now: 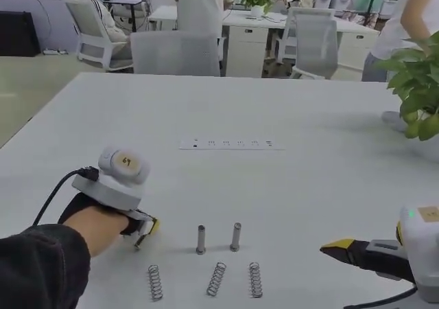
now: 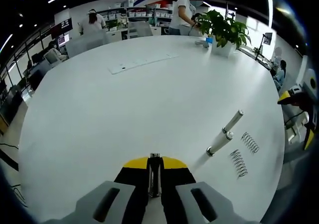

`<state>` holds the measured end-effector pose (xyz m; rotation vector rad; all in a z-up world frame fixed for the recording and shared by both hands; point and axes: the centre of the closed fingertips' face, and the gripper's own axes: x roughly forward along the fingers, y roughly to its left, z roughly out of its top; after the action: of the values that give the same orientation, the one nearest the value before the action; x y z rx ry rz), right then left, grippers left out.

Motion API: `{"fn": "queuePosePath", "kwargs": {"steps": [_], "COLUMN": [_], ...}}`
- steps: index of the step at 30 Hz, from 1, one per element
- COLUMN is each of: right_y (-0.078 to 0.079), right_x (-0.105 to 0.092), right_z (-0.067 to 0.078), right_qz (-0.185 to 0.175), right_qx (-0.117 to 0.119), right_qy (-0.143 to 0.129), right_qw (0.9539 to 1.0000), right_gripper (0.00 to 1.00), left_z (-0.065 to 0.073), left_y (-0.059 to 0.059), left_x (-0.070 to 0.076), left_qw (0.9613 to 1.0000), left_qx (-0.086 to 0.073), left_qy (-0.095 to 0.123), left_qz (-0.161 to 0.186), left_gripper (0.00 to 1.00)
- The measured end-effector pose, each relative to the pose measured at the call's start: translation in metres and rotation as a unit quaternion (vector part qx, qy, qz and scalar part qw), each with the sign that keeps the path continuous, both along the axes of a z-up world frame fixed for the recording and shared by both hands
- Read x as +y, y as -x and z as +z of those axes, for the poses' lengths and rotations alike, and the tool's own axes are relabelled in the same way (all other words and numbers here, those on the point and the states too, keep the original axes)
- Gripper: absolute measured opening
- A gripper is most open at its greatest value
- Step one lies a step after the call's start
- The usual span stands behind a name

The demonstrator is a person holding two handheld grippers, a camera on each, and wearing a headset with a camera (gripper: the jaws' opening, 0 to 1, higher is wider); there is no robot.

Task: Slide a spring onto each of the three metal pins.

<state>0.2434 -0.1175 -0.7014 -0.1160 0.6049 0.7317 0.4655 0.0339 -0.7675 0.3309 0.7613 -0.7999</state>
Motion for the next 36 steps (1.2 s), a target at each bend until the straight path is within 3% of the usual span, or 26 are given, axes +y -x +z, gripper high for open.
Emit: {"fn": "queuePosePath", "kwargs": {"steps": [23, 36], "right_y": [0.001, 0.002], "right_x": [0.006, 0.007], "right_z": [0.003, 0.004], "right_qz": [0.007, 0.009], "right_qx": [-0.001, -0.002], "right_qy": [0.006, 0.008], "right_qw": [1.0, 0.9999], "right_gripper": [0.82, 0.82], "left_z": [0.012, 0.016], "left_y": [0.007, 0.011], "left_x": [0.001, 0.003], "left_qw": [0.9997, 0.9992], "left_qx": [-0.011, -0.007], "left_qy": [0.019, 0.04], "left_qz": [-0.006, 0.0], "left_gripper": [0.0, 0.0]}}
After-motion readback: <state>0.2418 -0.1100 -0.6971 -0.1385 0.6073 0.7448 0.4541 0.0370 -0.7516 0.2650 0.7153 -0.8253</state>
